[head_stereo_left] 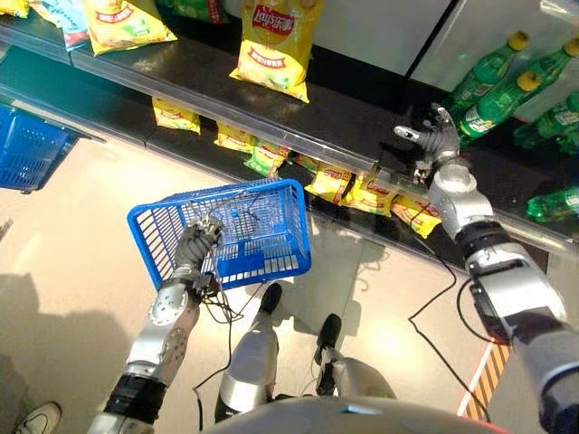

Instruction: Pick up the snacks into the basket

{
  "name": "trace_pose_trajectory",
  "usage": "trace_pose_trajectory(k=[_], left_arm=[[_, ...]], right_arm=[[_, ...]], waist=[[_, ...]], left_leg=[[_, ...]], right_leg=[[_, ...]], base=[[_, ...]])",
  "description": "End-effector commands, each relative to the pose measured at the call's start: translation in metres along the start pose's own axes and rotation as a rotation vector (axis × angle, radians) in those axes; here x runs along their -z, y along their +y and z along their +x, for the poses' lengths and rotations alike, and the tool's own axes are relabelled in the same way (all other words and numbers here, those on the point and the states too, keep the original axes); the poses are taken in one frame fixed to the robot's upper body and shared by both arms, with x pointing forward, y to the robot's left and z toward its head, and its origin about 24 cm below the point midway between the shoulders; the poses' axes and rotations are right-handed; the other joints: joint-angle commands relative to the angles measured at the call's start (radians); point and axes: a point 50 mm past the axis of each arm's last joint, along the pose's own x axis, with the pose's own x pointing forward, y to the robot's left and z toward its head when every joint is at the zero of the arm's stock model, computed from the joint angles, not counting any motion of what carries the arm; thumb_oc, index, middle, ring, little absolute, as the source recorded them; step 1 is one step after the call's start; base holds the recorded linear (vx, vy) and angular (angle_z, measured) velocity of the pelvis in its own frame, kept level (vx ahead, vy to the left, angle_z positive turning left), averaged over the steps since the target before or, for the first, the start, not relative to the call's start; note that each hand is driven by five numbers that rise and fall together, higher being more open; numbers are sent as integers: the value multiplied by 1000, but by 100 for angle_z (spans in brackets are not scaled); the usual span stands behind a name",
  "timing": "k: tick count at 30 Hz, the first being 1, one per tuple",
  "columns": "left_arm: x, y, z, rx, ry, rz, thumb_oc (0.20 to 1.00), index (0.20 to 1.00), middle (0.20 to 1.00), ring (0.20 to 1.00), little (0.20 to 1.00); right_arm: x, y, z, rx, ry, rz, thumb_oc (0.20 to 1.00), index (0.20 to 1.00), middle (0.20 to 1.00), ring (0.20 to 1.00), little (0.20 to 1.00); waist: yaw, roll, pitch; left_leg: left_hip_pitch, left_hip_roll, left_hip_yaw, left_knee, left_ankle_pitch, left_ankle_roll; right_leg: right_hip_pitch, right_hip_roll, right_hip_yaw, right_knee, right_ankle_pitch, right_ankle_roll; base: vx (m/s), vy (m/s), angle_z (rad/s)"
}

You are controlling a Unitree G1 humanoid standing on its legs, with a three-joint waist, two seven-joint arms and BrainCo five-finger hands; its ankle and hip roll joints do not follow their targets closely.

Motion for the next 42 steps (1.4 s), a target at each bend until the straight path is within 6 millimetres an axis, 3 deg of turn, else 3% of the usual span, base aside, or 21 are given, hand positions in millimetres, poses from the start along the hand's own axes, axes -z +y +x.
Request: trace_pose_trajectory(k=[1,2,4,5,10,19,22,24,25,26,27,29,31,32,33,42], left_arm=[[-47,-6,-3,51,-267,-35,200,200,200,200,200],[-44,-3,-4,45,-253,-33,200,200,200,200,200],[-43,-1,-5,39,-248,-29,200,200,200,200,200],[-41,4,-5,21,-240,-22,200,200,200,200,200],[-36,13,-7,-18,-222,-20,200,200,200,200,200],[-31,17,-9,-38,-201,-19,200,200,200,200,200],[-32,14,-7,-27,-196,-19,200,200,200,200,200],[-33,9,-5,2,-197,-20,200,200,200,200,200],[-35,5,-5,21,-200,-23,200,200,200,200,200],[-35,5,-4,21,-202,-24,200,200,200,200,200],[-38,2,-5,36,-211,-25,200,200,200,200,200],[-40,1,-6,44,-219,-24,200,200,200,200,200],[-40,1,-6,43,-220,-25,200,200,200,200,200],[-40,-2,-6,53,-218,-26,200,200,200,200,200],[-40,-2,-7,56,-219,-25,200,200,200,200,200],[-47,-9,-8,81,-248,-32,200,200,200,200,200]], right_arm=[[14,-11,-16,-45,-31,-45,1000,1000,1000,1000,1000],[30,-27,-32,-38,2,-62,1000,1000,1000,1000,1000],[38,-35,-39,-24,21,-72,1000,1000,1000,1000,1000],[51,-50,-53,1,62,-98,1000,1000,1000,1000,1000],[73,-72,-76,54,141,-98,1000,1000,1000,1000,1000],[77,-74,-74,129,154,-44,1000,1000,1000,1000,1000],[64,-70,-58,135,118,-49,1000,1000,1000,1000,1000],[46,-64,-40,132,68,-22,1000,1000,1000,1000,1000],[24,-62,-23,127,18,-35,1000,1000,1000,1000,1000],[23,-62,-22,126,16,-35,1000,1000,1000,1000,1000],[2,-60,-11,116,-43,-41,1000,1000,1000,1000,1000],[-16,-58,-4,102,-96,-49,1000,1000,1000,1000,1000],[-16,-58,-4,101,-98,-50,1000,1000,1000,1000,1000],[-36,-55,3,83,-155,-36,1000,1000,1000,1000,1000],[-42,-54,6,82,-169,-31,1000,1000,1000,1000,1000],[-56,-47,21,102,-164,-23,1000,1000,1000,1000,1000]], waist=[[-35,-24,-113],[-46,-25,-125],[-48,-25,-132],[-60,-23,-145],[-84,-18,-183],[-96,-13,-195],[-87,-11,-175],[-76,-11,-144],[-66,-9,-113],[-67,-8,-112],[-62,-5,-88],[-60,-2,-71],[-61,-1,-72],[-61,0,-51],[-59,1,-44],[-47,1,-17]], left_leg=[[21,-27,13,28,-102,31],[29,-27,15,25,-107,33],[34,-26,17,21,-108,34],[51,-26,23,9,-110,36],[92,-26,53,-22,-115,41],[114,-20,90,-16,-133,45],[89,-21,89,5,-132,43],[52,-24,88,38,-130,40],[17,-25,85,65,-127,37],[14,-25,85,67,-128,36],[-12,-25,83,82,-122,34],[-34,-23,81,90,-117,31],[-37,-24,81,91,-118,31],[-55,-21,76,92,-107,28],[-59,-19,73,90,-103,26],[-59,-11,52,67,-88,22]], right_leg=[[-41,-30,20,121,-94,64],[-34,-32,23,118,-95,65],[-30,-32,24,115,-95,67],[-22,-32,29,106,-93,69],[-4,-32,55,81,-83,76],[-4,-25,100,87,-91,73],[-27,-23,104,98,-91,69],[-51,-23,100,109,-88,65],[-81,-21,100,126,-85,60],[-83,-21,100,127,-86,60],[-109,-17,96,143,-83,57],[-132,-15,93,156,-81,57],[-136,-15,93,158,-81,57],[-154,-13,85,164,-80,55],[-158,-12,81,166,-80,54],[-166,-5,70,168,-86,51]], base=[[37,6,-11],[37,6,-14],[37,9,-11],[36,13,-14],[42,23,-23],[13,0,-17],[-57,-29,-13],[-143,-58,-5],[-113,-51,1],[-125,-56,2],[-68,-36,2],[-55,-33,1],[-16,-22,5],[-29,-47,8],[-29,-47,4],[0,-24,7]])
